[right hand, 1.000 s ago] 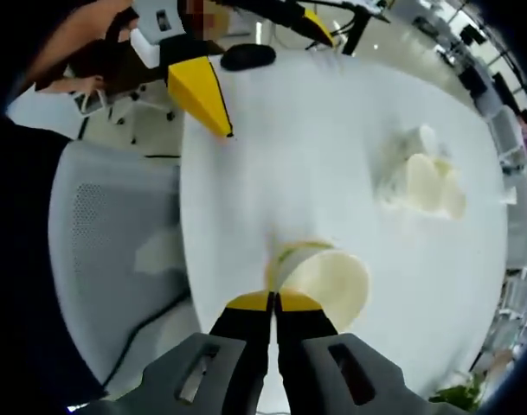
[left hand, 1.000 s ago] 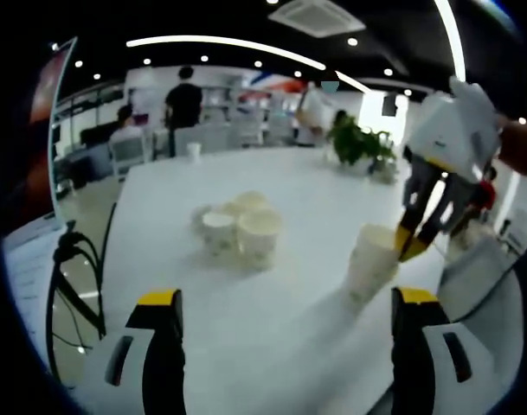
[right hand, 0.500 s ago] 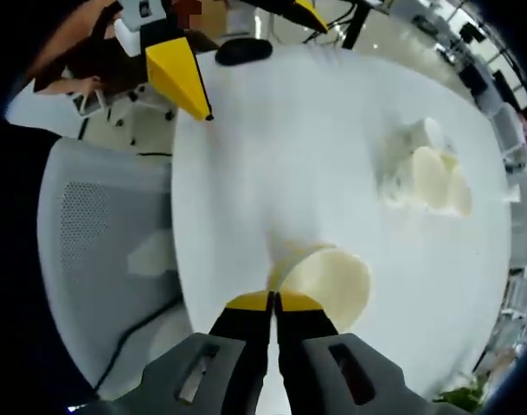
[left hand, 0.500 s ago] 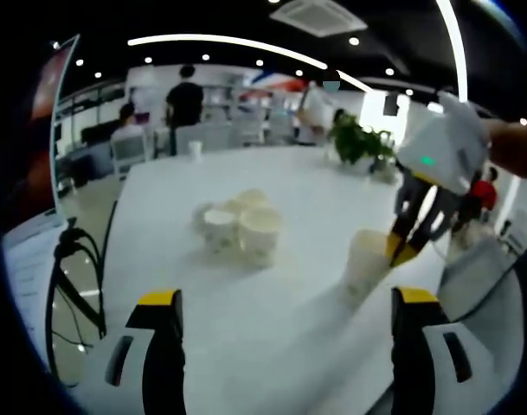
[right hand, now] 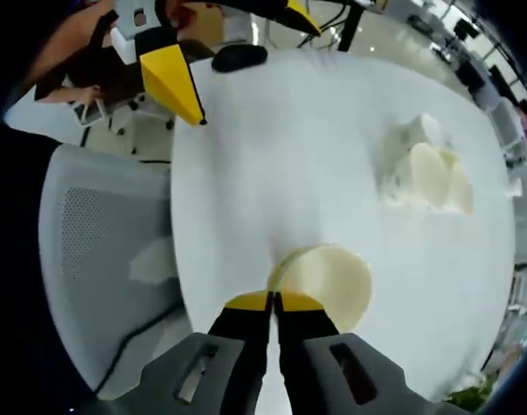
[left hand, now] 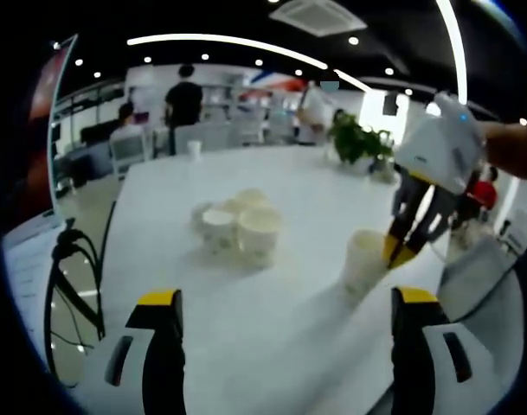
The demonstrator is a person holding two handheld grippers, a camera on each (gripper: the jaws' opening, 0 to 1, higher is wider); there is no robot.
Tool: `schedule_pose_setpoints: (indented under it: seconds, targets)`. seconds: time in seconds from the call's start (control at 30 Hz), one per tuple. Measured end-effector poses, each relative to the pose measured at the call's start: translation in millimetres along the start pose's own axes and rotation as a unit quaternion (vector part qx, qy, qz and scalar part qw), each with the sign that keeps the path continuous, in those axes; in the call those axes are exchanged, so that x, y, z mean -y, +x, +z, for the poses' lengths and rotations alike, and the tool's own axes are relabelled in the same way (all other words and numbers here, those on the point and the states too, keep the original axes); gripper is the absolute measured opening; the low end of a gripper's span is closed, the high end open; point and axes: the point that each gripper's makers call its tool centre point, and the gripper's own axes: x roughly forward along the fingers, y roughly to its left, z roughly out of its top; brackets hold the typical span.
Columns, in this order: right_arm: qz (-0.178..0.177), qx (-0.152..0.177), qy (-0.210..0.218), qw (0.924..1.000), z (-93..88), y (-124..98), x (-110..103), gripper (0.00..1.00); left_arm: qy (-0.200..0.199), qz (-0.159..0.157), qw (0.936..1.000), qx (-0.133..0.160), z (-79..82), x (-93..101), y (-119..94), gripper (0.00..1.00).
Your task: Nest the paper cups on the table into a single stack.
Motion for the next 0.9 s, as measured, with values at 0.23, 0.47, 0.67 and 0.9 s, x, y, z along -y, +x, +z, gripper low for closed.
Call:
schedule_pose_setpoints:
  seconds: [0.23, 0.47, 0.67, 0.9]
  targets:
    - [-0.003, 0.022, -0.008, 0.9997, 1.5, -7, 5, 0.12, 0.003, -0.002, 1.0000, -0.003, 1.1, 0.9, 2, 0.98]
    - [-0.015, 0.071, 0.011, 0.9973, 8.0, -28, 16, 0.19, 0.009, -0.003, 1.0000, -0.001, 5.5, 1.8, 4, 0.98]
    - [-0.057, 0.154, 0.037, 0.9858, 11.0, -58, 44, 0.42, 0.021, -0.007, 0.9998, 0.003, 12.6, 2.2, 7, 0.98]
    - [-0.089, 0.224, 0.094, 0.9659, -5.8, -86, 64, 0.48, 0.027, -0.009, 0.9995, 0.010, 21.6, 2.9, 10, 0.98]
